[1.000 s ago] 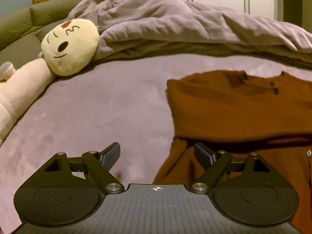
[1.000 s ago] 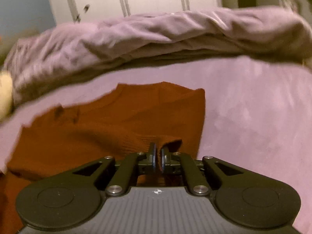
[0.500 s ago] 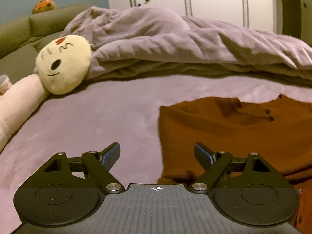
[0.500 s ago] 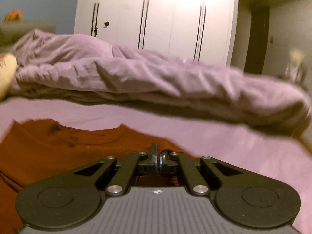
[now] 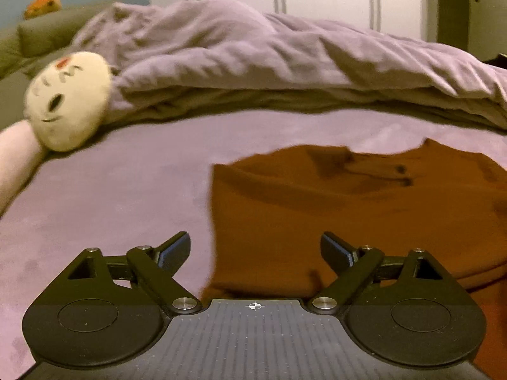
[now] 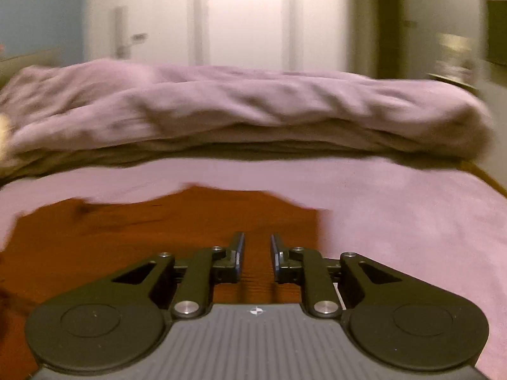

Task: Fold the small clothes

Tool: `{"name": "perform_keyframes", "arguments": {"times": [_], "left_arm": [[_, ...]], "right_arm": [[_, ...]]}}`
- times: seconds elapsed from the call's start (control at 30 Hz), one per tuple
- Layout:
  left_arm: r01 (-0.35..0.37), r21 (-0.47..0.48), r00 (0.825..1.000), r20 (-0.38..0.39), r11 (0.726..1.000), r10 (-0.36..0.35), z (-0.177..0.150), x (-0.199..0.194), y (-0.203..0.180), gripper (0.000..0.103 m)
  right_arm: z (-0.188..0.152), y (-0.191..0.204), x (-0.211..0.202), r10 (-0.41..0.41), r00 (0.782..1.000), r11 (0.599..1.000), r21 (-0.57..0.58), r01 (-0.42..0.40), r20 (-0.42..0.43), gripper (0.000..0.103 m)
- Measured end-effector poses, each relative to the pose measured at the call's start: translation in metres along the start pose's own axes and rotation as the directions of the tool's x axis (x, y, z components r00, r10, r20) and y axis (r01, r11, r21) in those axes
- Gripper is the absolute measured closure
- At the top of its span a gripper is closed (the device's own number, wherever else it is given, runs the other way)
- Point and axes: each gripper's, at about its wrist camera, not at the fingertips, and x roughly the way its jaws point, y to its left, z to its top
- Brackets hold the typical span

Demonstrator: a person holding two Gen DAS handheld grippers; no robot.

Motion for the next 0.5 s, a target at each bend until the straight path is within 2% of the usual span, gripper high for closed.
{"name": "perform_keyframes", "arguments": {"times": [0.07,0.1,0.17,0.27,0.33,0.5], "left_arm": [[0.031,-0.009,0.999,-0.038,0.999,-0.032,-0.002,0.011,-0.007,0.01],[0.034,-0.008,0.996,-0.084,0.999,-0.034,-0.004,0.02,-0.01,0.01],[0.012,0.002,0.992,-0.123,1.0,-0.011,-0.009,0.028,-0.014,0.01],[0.0,0.048,0.995,-0.104,0.999,0.005,-0.016,0.03,-0.018,0.009],[0.005,0.045,0.995,-0.102,0.999,-0.001,-0.017,0.031,-0.016,0.009],[0.011,0.03,0.995,-0.103,0.999,-0.008,-0.019,0.033,-0.013,0.007]], "right_arm": [[-0.002,0.029,0.006,0.088,0.996,0.993,-0.083,-0.089,-0.008,0.086],[-0.005,0.042,0.01,0.126,0.992,0.984,-0.129,-0.126,-0.01,0.086],[-0.011,0.063,0.019,0.15,0.988,0.963,-0.222,-0.151,-0.023,0.086],[-0.023,0.069,0.041,0.116,0.99,0.95,-0.281,-0.134,-0.08,0.085],[-0.026,0.058,0.047,0.091,0.994,0.952,-0.289,-0.105,-0.061,0.085],[-0.013,0.017,0.069,-0.031,0.997,0.975,-0.22,0.015,-0.068,0.086]]}}
